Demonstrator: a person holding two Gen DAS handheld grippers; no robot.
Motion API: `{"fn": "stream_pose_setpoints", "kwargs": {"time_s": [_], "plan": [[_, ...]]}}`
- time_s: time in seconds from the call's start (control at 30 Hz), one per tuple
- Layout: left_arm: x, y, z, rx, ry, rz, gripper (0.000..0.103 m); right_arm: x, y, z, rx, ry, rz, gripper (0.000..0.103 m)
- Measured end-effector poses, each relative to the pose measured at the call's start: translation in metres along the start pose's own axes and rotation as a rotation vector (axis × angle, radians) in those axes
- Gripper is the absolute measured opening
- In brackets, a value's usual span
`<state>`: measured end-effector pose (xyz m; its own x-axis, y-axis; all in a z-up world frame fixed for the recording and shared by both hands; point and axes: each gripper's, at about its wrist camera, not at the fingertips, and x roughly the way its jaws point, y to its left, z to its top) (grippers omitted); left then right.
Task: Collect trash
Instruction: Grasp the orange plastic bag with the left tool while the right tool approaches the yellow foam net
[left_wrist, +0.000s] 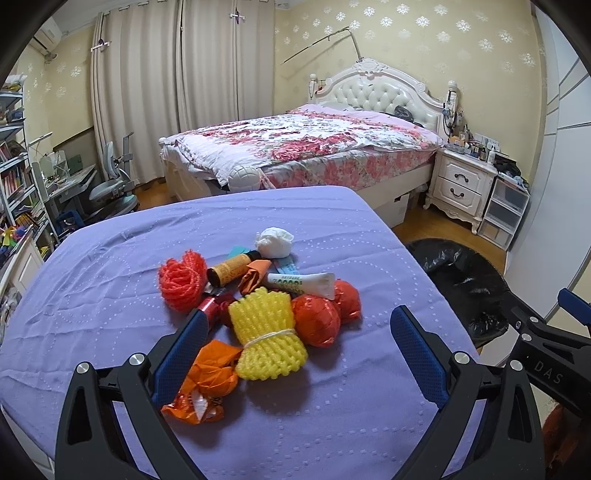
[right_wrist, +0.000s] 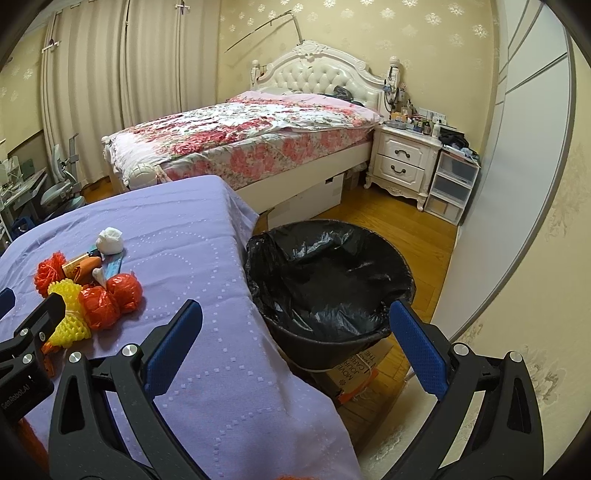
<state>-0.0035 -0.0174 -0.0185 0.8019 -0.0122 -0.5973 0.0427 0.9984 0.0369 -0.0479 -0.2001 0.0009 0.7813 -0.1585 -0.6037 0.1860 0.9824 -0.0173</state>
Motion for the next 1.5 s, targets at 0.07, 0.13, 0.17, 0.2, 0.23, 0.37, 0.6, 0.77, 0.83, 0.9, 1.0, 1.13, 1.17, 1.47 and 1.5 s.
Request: {"fn": "stream_pose_setpoints", "kwargs": {"time_s": [0.07,0.13,0.17,0.2,0.23,0.37,0.6,0.77,0.83,0.9,1.0,1.13,1.17,1.47,1.5], "plan": [[-0.003,0.002,-0.002,-0.001,0.002,0.008,0.096,-0.002,0.005,0.002,-0.004,0.000,0.009,0.099],[-0.008,0.008,-0.005,-0.002,0.000,0.021,0.096,-0.005,0.010,0.002,-0.009,0.000,0.020,0.098],[-0.010,0.012,-0.007,-0.003,0.000,0.029,0.096,-0.006,0.013,0.002,-0.014,0.001,0.028,0.098],[-0.011,0.016,-0.009,-0.004,0.001,0.039,0.096,-0.007,0.016,0.002,-0.019,0.003,0.035,0.097],[-0.012,0.020,-0.011,-0.007,0.002,0.052,0.096,-0.008,0.021,0.001,-0.028,0.005,0.041,0.092],[-0.017,0.039,-0.023,-0.023,0.023,0.089,0.096,-0.005,0.033,0.002,-0.035,0.031,0.080,0.083],[-0.023,0.085,-0.038,-0.058,0.065,0.119,0.096,-0.002,0.056,-0.002,-0.077,0.052,0.121,0.082],[-0.018,0.091,-0.038,-0.062,0.075,0.101,0.096,0.001,0.068,-0.004,-0.097,0.065,0.140,0.082],[-0.012,0.091,-0.037,-0.058,0.076,0.082,0.096,0.002,0.069,-0.005,-0.101,0.071,0.143,0.082],[-0.006,0.089,-0.034,-0.041,0.079,0.075,0.096,0.003,0.070,-0.006,-0.103,0.074,0.143,0.082],[0.004,0.087,-0.036,-0.033,0.098,0.071,0.090,0.004,0.070,-0.006,-0.101,0.073,0.145,0.082],[0.008,0.090,-0.037,-0.050,0.119,-0.004,0.071,0.004,0.071,-0.006,-0.103,0.076,0.147,0.082],[0.007,0.090,-0.037,-0.046,0.114,-0.005,0.067,0.005,0.072,-0.007,-0.104,0.077,0.149,0.082],[-0.007,0.089,-0.038,-0.036,0.089,-0.055,0.037,-0.001,0.090,-0.010,-0.128,0.072,0.197,0.077],[-0.010,0.092,-0.038,-0.043,0.083,-0.052,0.037,-0.002,0.093,-0.010,-0.132,0.071,0.203,0.077]]}}
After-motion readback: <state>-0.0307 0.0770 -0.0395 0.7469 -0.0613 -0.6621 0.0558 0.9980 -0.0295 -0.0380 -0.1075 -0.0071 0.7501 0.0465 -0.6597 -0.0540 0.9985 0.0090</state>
